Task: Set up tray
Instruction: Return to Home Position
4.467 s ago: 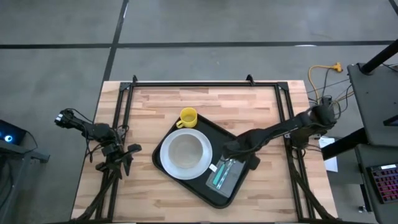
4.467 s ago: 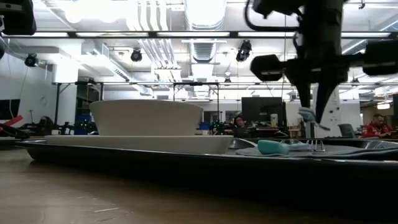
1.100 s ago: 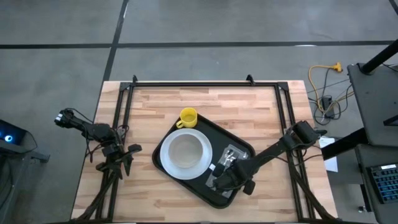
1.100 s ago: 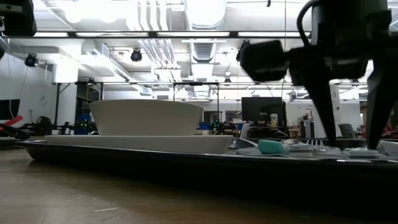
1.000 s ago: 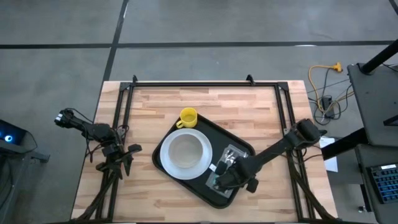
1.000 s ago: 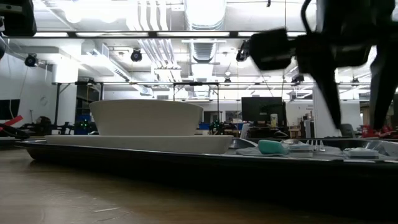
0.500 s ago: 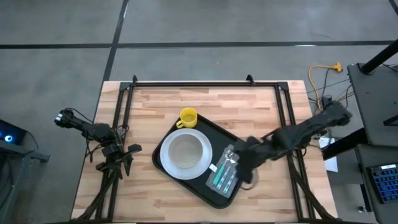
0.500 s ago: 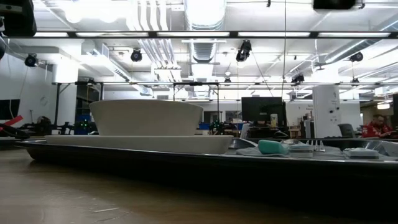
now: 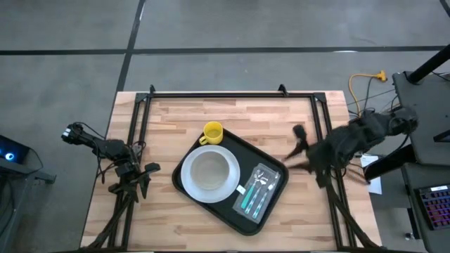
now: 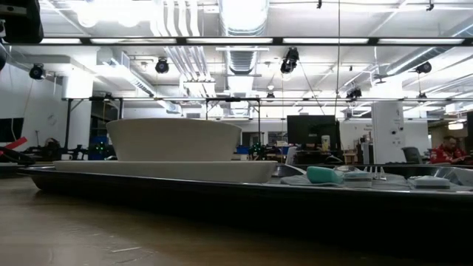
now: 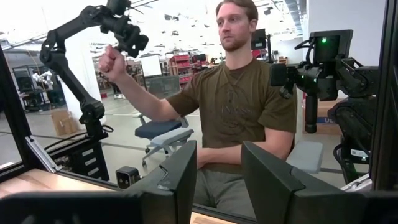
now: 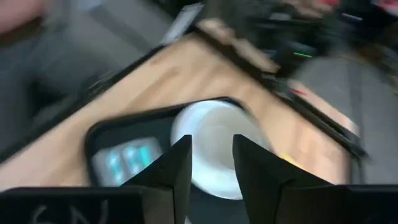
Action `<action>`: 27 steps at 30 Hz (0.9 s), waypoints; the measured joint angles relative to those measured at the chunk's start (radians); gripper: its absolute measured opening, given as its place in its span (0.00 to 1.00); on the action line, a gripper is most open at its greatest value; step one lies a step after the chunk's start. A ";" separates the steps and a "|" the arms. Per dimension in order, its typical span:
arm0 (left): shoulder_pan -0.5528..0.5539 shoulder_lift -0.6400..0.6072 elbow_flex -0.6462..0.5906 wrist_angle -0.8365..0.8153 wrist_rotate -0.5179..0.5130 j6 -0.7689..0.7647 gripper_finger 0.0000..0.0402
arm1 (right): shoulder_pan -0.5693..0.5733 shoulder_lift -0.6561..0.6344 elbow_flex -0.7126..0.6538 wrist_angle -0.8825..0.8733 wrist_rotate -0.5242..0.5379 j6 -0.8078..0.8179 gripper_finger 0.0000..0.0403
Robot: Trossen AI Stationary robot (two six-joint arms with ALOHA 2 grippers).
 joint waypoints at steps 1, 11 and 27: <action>0.000 0.000 0.000 0.000 0.000 0.000 0.28 | -0.014 -0.015 -0.002 0.013 0.036 0.038 0.27; 0.000 0.000 0.000 0.000 0.000 0.000 0.28 | -0.026 -0.099 -0.140 0.086 0.059 0.122 0.27; 0.000 0.000 0.000 0.000 0.000 0.000 0.28 | -0.327 -0.289 -0.662 0.591 -0.261 0.060 0.27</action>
